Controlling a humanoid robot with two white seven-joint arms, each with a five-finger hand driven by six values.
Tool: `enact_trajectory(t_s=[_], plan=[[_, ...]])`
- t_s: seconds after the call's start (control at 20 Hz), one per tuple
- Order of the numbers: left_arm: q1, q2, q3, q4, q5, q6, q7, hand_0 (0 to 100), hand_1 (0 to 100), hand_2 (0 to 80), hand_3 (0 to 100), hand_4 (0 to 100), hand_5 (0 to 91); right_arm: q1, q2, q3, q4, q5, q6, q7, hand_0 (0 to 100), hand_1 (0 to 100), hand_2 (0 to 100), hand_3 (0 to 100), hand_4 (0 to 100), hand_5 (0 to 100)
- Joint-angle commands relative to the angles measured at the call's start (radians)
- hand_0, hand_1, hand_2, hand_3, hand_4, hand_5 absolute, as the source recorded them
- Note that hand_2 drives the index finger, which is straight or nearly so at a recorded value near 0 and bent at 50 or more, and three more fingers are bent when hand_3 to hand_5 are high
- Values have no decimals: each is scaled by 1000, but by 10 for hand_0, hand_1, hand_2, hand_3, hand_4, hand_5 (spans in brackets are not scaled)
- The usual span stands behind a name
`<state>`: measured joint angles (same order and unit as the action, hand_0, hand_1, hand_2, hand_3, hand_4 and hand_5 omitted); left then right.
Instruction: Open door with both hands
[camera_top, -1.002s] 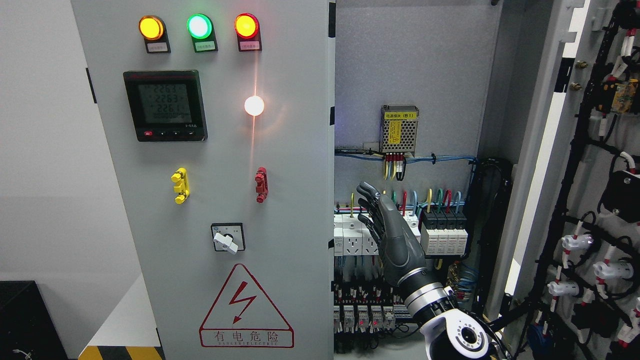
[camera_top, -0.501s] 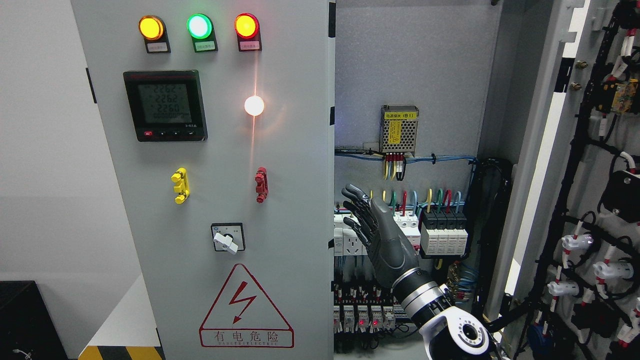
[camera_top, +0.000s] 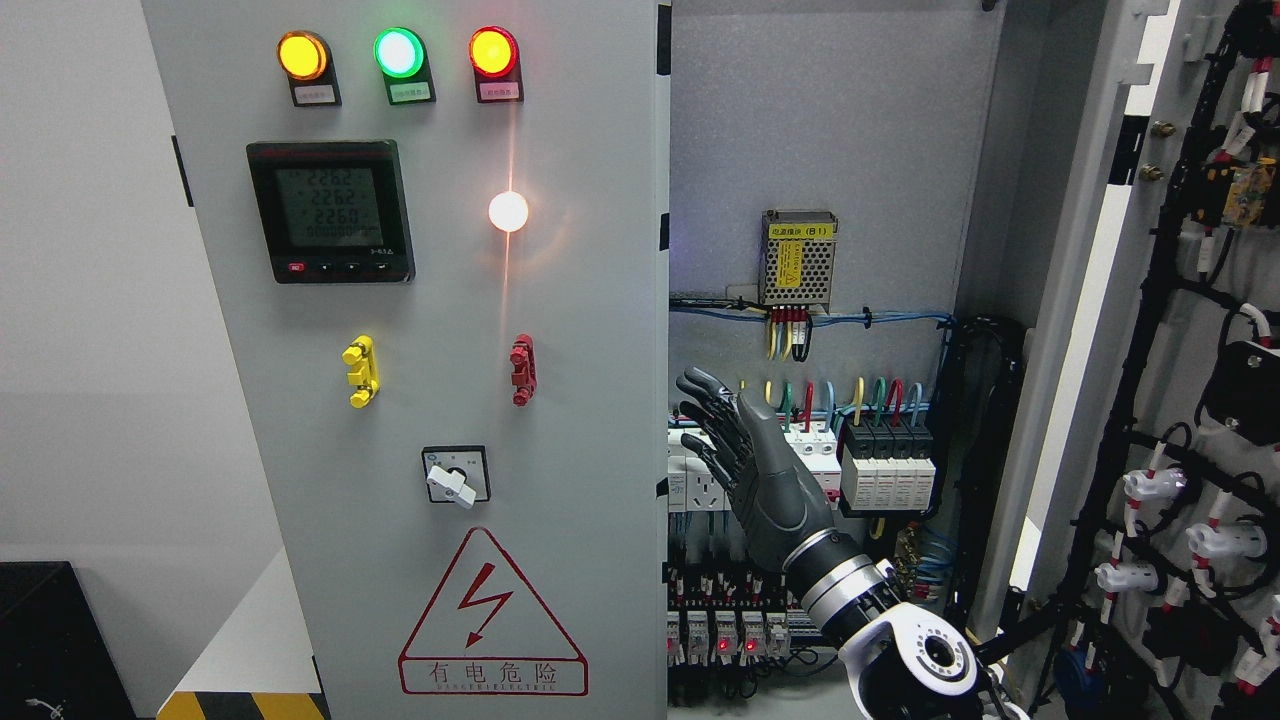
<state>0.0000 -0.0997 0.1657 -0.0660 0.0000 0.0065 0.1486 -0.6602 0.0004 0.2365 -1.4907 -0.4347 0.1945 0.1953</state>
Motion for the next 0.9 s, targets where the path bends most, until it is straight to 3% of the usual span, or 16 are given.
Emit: enact_trajectory(t_s=[0.0, 0.4, 0.85], plan=[[28, 0, 0, 0, -17, 0, 0, 0, 0, 0, 0, 0, 0, -22, 21, -3, 44, -55, 6, 1, 191, 0, 0, 0, 0, 0], [28, 0, 0, 0, -17, 0, 0, 0, 0, 0, 0, 0, 0, -38, 3, -8, 73, -58, 6, 4, 191, 0, 0, 0, 0, 0], [28, 0, 0, 0, -17, 0, 0, 0, 0, 0, 0, 0, 0, -39, 3, -25, 79, -56, 6, 93, 191, 0, 0, 0, 0, 0]])
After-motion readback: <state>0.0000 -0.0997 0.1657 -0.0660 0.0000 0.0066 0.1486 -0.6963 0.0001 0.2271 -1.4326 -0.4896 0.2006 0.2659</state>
